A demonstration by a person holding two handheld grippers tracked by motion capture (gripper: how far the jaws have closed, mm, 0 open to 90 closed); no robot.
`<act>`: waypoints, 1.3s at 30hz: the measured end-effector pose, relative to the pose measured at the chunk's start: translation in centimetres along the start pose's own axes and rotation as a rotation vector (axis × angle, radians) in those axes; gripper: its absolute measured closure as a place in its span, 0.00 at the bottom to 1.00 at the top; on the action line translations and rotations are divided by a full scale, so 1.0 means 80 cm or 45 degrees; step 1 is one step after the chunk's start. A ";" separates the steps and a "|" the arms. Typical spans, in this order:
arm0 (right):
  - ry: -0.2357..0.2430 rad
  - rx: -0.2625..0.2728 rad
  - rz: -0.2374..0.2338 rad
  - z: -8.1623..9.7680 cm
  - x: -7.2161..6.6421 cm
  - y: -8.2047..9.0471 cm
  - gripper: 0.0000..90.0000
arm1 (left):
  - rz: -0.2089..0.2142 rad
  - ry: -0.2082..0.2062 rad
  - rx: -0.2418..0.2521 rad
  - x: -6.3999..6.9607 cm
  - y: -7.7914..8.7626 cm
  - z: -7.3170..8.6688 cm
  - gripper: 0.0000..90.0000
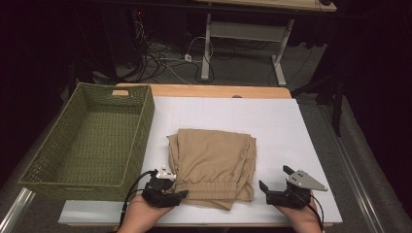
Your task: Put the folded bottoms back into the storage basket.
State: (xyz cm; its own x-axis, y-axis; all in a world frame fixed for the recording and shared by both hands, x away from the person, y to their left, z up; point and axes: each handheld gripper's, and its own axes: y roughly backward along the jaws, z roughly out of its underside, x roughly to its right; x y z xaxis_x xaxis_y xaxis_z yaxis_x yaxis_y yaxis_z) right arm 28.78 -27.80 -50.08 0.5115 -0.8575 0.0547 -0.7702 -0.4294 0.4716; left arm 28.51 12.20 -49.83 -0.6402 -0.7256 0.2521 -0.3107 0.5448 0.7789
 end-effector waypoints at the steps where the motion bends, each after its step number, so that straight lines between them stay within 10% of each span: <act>1: 0.001 -0.001 -0.001 0.000 -0.001 -0.001 0.00 | -0.007 -0.008 0.001 0.000 0.000 0.000 0.56; 16: 0.009 -0.014 -0.025 -0.007 -0.009 -0.017 0.00 | 0.080 -0.079 0.024 -0.002 0.003 0.002 0.83; 39: -0.002 0.079 -0.087 -0.029 -0.009 -0.021 0.02 | 0.050 -0.015 0.013 -0.002 0.030 0.019 0.74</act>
State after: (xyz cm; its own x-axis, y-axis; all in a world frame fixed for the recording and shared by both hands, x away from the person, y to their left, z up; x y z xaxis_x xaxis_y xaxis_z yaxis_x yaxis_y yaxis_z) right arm 30.59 -25.78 -48.85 0.5629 -0.8262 0.0228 -0.7559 -0.5035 0.4184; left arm 26.77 14.24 -48.90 -0.6606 -0.6984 0.2755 -0.2922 0.5772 0.7626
